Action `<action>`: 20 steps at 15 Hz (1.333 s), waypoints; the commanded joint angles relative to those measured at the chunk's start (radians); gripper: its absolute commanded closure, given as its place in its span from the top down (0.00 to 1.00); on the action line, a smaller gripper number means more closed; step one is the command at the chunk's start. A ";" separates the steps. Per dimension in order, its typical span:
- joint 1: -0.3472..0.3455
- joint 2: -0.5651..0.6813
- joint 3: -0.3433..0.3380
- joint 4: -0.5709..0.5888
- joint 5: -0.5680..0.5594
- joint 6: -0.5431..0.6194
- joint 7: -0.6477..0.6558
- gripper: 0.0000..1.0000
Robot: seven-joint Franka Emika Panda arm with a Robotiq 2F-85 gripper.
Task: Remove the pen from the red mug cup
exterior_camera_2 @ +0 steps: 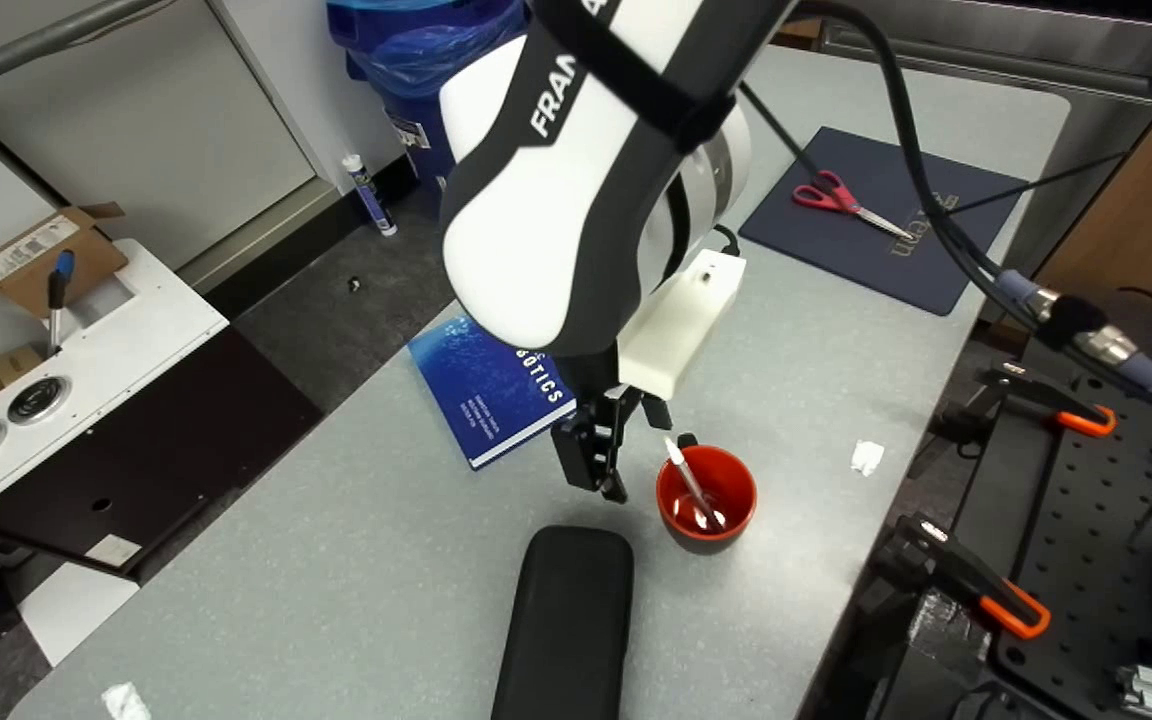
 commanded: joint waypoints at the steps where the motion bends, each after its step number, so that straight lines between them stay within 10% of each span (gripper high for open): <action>1: 0.012 -0.005 -0.001 -0.013 -0.032 -0.019 0.030 1.00; 12: 0.009 -0.107 -0.002 -0.145 -0.026 0.057 0.035 0.99; 13: 0.007 -0.114 -0.005 -0.149 -0.023 0.073 0.040 0.74; 20: -0.006 -0.126 -0.020 -0.139 -0.023 0.103 0.056 0.32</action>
